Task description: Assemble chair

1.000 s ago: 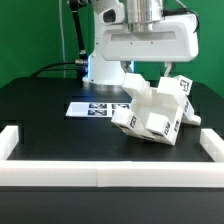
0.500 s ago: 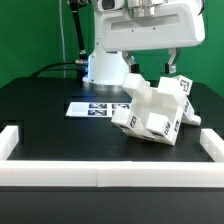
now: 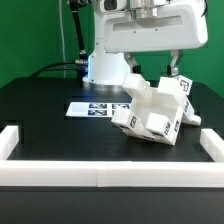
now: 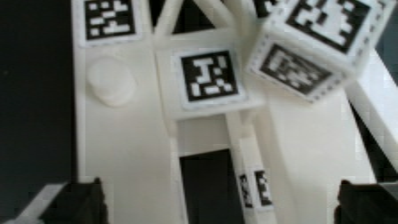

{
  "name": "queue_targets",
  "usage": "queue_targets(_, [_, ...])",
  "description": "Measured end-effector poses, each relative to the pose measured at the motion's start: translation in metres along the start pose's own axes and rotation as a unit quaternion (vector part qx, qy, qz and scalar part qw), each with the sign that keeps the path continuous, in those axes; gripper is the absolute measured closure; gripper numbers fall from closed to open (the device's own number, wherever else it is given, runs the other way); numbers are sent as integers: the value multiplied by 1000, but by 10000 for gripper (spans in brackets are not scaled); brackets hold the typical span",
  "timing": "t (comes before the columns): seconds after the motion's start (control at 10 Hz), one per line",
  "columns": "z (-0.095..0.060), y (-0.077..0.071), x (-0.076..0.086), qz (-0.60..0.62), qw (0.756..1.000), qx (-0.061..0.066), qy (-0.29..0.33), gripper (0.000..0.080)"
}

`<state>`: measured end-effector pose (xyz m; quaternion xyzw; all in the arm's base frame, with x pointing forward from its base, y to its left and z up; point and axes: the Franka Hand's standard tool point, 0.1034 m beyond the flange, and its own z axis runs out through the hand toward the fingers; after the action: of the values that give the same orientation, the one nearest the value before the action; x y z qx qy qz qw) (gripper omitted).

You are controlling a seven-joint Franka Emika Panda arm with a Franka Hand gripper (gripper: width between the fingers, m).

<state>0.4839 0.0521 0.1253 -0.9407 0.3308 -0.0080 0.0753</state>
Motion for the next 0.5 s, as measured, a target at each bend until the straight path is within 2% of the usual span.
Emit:
queue_targets(0.2, [3, -6, 9, -3, 1000, -2, 7, 151])
queue_targets(0.5, [15, 0, 20, -24, 999, -13, 17, 151])
